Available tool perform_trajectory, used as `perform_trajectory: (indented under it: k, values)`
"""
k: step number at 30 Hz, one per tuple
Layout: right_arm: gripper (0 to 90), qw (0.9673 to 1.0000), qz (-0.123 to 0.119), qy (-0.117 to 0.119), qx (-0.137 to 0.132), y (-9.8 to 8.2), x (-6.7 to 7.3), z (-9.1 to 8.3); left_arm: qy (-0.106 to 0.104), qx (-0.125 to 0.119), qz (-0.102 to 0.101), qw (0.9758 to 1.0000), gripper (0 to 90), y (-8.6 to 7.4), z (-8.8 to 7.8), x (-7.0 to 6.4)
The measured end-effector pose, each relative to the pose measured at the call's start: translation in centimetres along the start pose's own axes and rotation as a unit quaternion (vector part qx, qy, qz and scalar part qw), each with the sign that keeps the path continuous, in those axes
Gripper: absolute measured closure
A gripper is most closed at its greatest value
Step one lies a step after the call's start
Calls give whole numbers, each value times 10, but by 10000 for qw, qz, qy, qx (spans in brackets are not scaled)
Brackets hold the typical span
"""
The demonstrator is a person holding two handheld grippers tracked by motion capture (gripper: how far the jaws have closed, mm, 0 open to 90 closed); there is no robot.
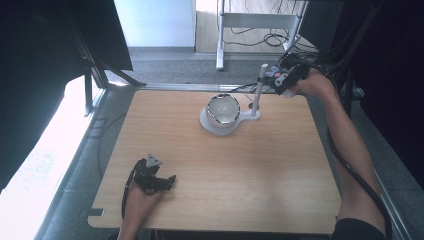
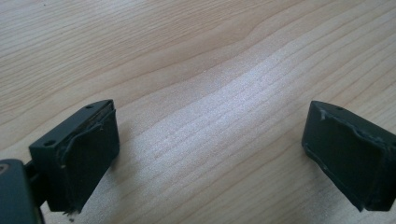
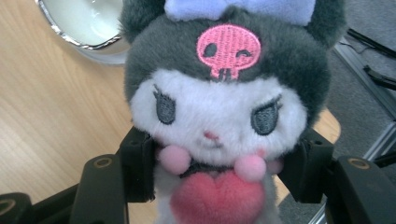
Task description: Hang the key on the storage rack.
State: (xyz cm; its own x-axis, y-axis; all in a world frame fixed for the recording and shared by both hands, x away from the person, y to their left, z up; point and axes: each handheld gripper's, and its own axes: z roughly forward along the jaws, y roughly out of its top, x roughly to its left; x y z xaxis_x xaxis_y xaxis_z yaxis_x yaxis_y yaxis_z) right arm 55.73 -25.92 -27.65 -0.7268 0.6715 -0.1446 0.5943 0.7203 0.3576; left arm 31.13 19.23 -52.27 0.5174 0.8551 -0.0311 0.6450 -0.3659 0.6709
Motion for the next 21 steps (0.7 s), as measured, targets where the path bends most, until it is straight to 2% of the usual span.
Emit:
perform_trajectory:
  k: [5, 9, 21]
  values:
    - [382, 9996, -109, 226, 113, 0, 11, 13, -4, -2, -3, 10000, 41, 0, 0, 0]
    - [382, 9991, -156, 316, 248, -4, 15, 28, 2, -11, -4, 10000, 41, 0, 0, 0]
    - [386, 9984, -51, 450, 352, -14, 13, 62, 4, -12, -4, 10000, 41, 0, 0, 0]
